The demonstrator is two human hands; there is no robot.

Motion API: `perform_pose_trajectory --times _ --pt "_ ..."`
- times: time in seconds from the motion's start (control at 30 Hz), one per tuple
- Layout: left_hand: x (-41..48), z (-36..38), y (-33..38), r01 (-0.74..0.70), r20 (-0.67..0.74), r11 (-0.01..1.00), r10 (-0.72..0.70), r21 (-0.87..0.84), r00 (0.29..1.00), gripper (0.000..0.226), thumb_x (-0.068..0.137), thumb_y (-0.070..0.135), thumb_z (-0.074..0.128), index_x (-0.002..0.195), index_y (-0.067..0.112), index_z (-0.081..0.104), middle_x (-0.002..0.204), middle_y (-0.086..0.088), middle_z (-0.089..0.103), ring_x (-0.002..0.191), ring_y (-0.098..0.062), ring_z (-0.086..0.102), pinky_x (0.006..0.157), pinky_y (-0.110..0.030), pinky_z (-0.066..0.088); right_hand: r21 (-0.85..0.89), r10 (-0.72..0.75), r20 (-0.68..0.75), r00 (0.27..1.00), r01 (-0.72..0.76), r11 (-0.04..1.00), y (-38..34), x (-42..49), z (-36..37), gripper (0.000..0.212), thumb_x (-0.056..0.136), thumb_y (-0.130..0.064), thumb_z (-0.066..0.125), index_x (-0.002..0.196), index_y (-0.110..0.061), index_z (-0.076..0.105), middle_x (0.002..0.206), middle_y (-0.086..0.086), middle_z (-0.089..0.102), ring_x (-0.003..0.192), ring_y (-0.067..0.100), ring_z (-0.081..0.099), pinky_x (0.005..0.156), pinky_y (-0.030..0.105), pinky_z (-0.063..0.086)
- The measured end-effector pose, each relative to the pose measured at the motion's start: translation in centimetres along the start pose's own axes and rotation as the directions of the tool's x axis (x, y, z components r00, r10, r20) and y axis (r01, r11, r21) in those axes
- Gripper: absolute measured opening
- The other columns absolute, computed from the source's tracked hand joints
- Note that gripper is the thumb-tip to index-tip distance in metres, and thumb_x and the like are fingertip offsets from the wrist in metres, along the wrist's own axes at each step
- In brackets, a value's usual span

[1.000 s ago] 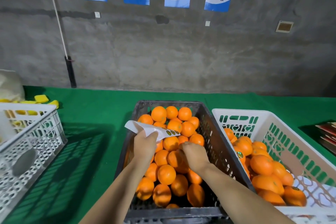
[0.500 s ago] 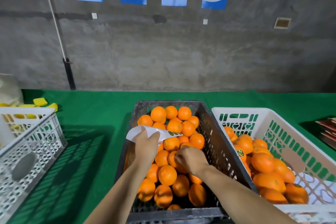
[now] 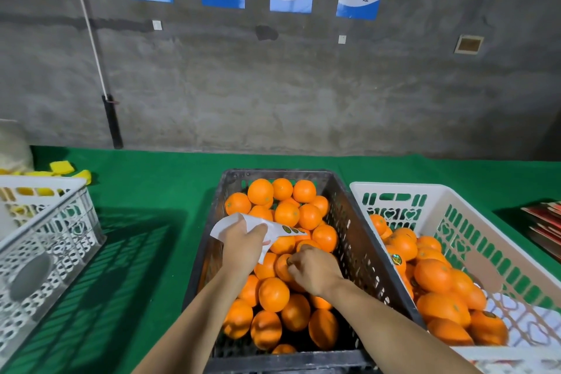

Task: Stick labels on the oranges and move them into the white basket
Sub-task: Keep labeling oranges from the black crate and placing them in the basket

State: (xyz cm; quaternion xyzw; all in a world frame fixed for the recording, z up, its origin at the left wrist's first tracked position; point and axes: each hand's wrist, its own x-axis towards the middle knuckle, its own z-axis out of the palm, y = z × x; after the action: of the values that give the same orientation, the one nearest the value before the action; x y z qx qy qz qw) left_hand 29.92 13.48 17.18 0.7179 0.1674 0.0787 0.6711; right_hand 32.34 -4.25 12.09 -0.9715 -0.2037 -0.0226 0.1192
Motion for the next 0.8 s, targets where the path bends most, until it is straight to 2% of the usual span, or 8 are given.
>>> perform_pose_trajectory --times 0.17,0.23,0.3,0.37,0.47,0.57,0.7,0.8 --pt "0.1 0.0 0.0 0.006 -0.002 1.0 -0.005 0.019 1.0 0.076 0.097 0.021 0.061 0.158 0.01 0.017 0.147 -0.015 0.048 0.095 -0.025 0.069 0.074 -0.034 0.057 0.087 0.023 0.004 1.0 -0.024 0.996 0.2 0.3 0.3 0.026 0.092 -0.036 0.05 0.097 -0.028 0.075 0.104 -0.003 0.06 0.098 0.02 0.06 0.067 0.028 0.046" --pt "0.0 0.0 -0.2 0.002 0.002 0.999 -0.002 0.036 1.0 0.077 0.097 0.021 0.061 0.158 0.01 0.016 0.133 -0.01 0.059 0.093 -0.025 0.07 0.069 -0.031 0.056 0.298 0.137 -0.009 0.991 -0.128 0.946 0.2 0.5 0.3 0.022 0.089 -0.033 0.057 0.105 -0.041 0.07 0.104 -0.01 0.061 0.1 0.019 0.06 0.071 0.026 0.047" --pt "0.0 -0.1 -0.2 0.007 0.0 0.999 -0.007 0.051 1.0 0.077 0.097 0.022 0.061 0.158 0.01 0.015 0.134 -0.008 0.057 0.095 -0.025 0.069 0.064 -0.027 0.054 0.432 0.211 0.043 0.977 -0.209 0.877 0.4 0.6 0.4 0.039 0.089 -0.033 0.063 0.125 -0.045 0.057 0.115 -0.009 0.055 0.112 0.02 0.055 0.083 0.028 0.046" --pt "0.1 -0.1 -0.2 0.008 -0.012 0.997 -0.008 0.076 1.0 0.076 0.097 0.024 0.06 0.158 0.01 0.018 0.13 -0.009 0.059 0.092 -0.022 0.069 0.057 -0.022 0.052 0.291 0.208 0.145 0.967 -0.243 0.925 0.9 0.7 0.7 0.056 0.088 -0.037 0.064 0.142 -0.032 0.051 0.136 -0.002 0.042 0.129 0.024 0.042 0.103 0.03 0.038" --pt "0.1 -0.1 -0.2 0.003 -0.026 0.994 0.0 0.105 1.0 0.075 0.096 0.026 0.06 0.158 0.009 0.021 0.097 0.006 0.059 0.078 -0.015 0.065 0.053 -0.022 0.049 0.006 0.199 0.239 0.95 -0.207 0.978 0.5 0.7 1.0 0.081 0.08 -0.059 0.066 0.151 -0.035 0.035 0.144 0.001 0.028 0.131 0.027 0.028 0.108 0.037 0.027" --pt "0.1 -0.2 -0.3 0.008 -0.034 0.995 -0.005 0.104 0.999 0.073 0.096 0.025 0.06 0.157 0.008 0.023 0.128 -0.01 0.057 0.079 -0.012 0.062 0.055 -0.021 0.049 -0.184 0.193 0.254 0.948 -0.148 0.972 -0.1 1.1 1.4 0.093 0.078 -0.069 0.065 0.155 -0.034 0.025 0.148 0.003 0.023 0.135 0.029 0.023 0.109 0.04 0.024" --pt "0.1 -0.2 -0.3 0.001 -0.051 0.994 0.004 0.11 0.999 0.07 0.096 0.025 0.06 0.155 0.006 0.027 0.101 0.003 0.057 0.082 -0.014 0.061 0.059 -0.025 0.048 -0.152 0.161 0.151 0.975 -0.138 0.979 0.1 1.1 1.4 0.074 0.082 -0.06 0.067 0.147 -0.034 0.041 0.143 0.001 0.032 0.132 0.026 0.028 0.106 0.038 0.027" --pt "0.0 -0.3 -0.1 -0.012 -0.078 0.995 0.019 0.096 0.997 0.073 0.097 0.024 0.059 0.157 0.007 0.021 0.092 0.002 0.061 0.084 -0.02 0.066 0.068 -0.038 0.056 0.033 0.164 0.072 0.984 -0.167 0.985 0.6 0.9 1.0 0.066 0.08 -0.058 0.071 0.136 -0.029 0.051 0.133 -0.001 0.043 0.126 0.025 0.038 0.1 0.037 0.035"
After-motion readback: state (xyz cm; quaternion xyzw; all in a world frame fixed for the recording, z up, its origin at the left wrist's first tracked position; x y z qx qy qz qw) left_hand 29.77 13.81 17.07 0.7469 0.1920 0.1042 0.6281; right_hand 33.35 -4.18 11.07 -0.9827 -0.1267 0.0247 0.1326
